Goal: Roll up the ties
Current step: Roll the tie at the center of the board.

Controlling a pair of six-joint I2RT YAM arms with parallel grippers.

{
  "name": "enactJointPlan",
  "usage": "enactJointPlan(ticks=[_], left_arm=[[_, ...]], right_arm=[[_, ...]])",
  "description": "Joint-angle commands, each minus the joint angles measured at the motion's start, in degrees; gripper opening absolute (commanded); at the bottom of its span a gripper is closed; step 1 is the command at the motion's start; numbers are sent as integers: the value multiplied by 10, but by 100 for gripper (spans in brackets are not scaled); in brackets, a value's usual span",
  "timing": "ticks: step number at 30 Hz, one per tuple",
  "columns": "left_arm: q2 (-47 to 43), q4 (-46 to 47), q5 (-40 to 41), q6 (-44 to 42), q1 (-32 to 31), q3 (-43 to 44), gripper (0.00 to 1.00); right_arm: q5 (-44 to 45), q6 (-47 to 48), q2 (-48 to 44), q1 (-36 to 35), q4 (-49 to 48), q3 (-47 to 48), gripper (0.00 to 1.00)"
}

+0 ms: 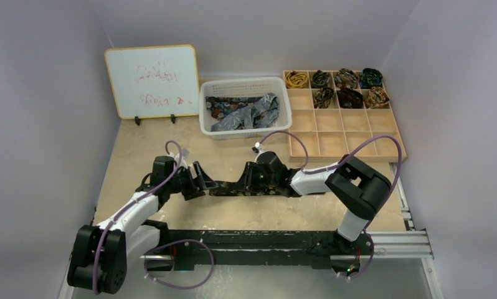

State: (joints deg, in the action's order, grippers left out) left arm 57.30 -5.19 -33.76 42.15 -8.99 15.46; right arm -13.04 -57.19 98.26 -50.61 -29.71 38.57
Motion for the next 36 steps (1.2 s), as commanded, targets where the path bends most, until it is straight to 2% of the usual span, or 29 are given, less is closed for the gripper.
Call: enactJointPlan(ticks=[1,11,20,27,36], left_arm=[[7,25,-12,-20,5,-2,76],[15,43,-33,-29,5,-5,73],[45,120,-82,-37,5,-17,69],[96,162,-110,-40,5,-14,59],[110,168,-112,-43,4,-7,45]], right_arm=[[-1,3,11,-1,7,14,28],[-7,7,21,-1,19,22,26],[-13,0,32,1,23,23,24],[-25,-6,37,10,19,21,21],[-49,-11,51,16,1,22,19]])
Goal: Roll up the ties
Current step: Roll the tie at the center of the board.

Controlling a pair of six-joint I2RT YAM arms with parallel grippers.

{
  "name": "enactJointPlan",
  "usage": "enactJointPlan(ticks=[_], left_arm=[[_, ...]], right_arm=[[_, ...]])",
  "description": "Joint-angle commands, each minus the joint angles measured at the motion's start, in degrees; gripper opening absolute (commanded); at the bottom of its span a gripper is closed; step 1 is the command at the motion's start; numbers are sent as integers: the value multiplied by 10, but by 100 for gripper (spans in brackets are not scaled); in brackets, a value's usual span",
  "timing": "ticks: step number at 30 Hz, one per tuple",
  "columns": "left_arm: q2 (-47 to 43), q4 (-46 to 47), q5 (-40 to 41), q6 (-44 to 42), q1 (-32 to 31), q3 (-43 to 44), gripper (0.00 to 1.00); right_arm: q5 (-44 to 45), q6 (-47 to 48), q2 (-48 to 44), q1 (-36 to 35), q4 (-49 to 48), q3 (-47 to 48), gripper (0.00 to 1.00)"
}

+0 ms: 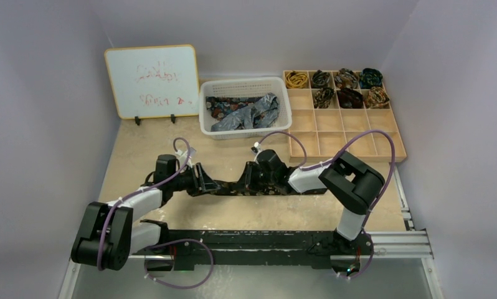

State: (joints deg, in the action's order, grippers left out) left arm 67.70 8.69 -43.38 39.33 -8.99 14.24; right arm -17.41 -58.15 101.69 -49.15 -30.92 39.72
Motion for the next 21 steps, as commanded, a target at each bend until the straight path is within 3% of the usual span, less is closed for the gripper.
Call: enactJointPlan(ticks=[1,9,21], left_arm=[[8,27,-13,-15,4,6,43],[12,13,0,-17,4,17,34],[-14,-14,31,2,4,19,33]], right_arm=[[-5,-2,17,2,14,12,19],[-6,-2,5,2,21,15,19],[13,-2,-37,2,27,11,22]])
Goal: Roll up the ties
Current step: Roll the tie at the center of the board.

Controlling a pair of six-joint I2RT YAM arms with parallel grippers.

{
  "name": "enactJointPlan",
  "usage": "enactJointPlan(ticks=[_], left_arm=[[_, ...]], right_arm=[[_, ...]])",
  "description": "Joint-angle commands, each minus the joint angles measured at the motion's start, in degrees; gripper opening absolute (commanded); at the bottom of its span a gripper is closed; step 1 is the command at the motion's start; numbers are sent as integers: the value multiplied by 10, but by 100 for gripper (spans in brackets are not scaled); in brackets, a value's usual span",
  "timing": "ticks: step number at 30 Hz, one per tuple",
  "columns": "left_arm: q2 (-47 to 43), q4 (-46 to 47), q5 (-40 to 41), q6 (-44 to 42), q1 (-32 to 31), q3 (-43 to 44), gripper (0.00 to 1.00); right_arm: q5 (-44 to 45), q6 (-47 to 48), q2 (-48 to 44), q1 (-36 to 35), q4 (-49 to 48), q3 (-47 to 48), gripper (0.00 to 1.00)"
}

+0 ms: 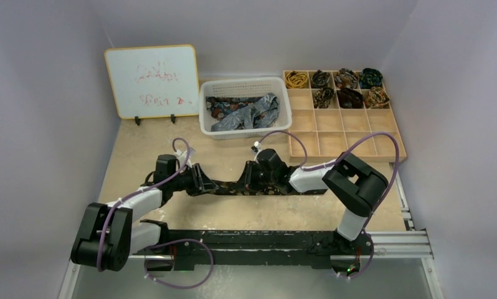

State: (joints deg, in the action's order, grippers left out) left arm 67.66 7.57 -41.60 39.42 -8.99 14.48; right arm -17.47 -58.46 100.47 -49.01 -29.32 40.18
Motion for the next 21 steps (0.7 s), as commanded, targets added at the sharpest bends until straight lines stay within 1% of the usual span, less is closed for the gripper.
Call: enactJointPlan(ticks=[1,4,8,11,14,17,21], left_arm=[[-16,-4,15,2,4,17,33],[-21,-9,19,5,4,19,33],[-26,-20,24,6,4,21,33],[-28,-26,29,6,4,23,34],[-26,-28,29,7,4,25,37],[-30,-36,36,7,4,27,43],[-42,-54,54,5,4,32,59]], right_arm=[[15,0,-25,1,11,6,23],[17,0,-22,1,19,10,28],[21,0,-16,1,18,13,29],[22,3,-6,1,22,20,24],[17,7,6,1,23,26,21],[22,8,8,1,30,28,20],[39,6,10,2,52,31,21]])
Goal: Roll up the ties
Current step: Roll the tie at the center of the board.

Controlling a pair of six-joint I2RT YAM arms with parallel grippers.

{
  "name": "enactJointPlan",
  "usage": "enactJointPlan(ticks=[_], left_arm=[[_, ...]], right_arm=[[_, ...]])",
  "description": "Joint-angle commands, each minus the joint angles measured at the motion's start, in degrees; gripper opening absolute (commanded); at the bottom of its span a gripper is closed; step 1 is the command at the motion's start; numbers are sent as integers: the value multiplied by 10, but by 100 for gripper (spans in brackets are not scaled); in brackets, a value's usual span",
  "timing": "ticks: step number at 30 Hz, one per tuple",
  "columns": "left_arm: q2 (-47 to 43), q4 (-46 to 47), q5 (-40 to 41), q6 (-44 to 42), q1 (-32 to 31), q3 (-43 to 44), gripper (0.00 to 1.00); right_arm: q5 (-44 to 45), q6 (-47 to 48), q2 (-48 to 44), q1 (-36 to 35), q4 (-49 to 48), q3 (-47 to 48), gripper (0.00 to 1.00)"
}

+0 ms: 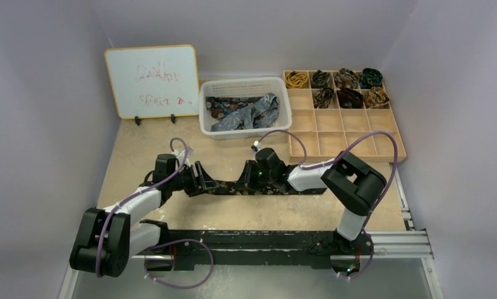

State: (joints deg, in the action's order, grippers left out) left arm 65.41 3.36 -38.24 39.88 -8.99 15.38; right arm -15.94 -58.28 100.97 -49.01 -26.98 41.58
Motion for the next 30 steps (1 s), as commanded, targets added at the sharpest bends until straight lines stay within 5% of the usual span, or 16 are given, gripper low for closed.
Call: enactJointPlan(ticks=[1,7,19,30], left_arm=[[-23,-16,26,0,4,23,62],[-33,-18,49,-13,4,25,68],[-3,70,-17,-32,4,8,49],[-6,35,3,-33,4,23,27]], right_arm=[[26,3,7,1,30,16,20],[27,-1,18,4,39,17,18],[10,1,35,9,38,22,14],[-7,8,35,11,22,25,14]])
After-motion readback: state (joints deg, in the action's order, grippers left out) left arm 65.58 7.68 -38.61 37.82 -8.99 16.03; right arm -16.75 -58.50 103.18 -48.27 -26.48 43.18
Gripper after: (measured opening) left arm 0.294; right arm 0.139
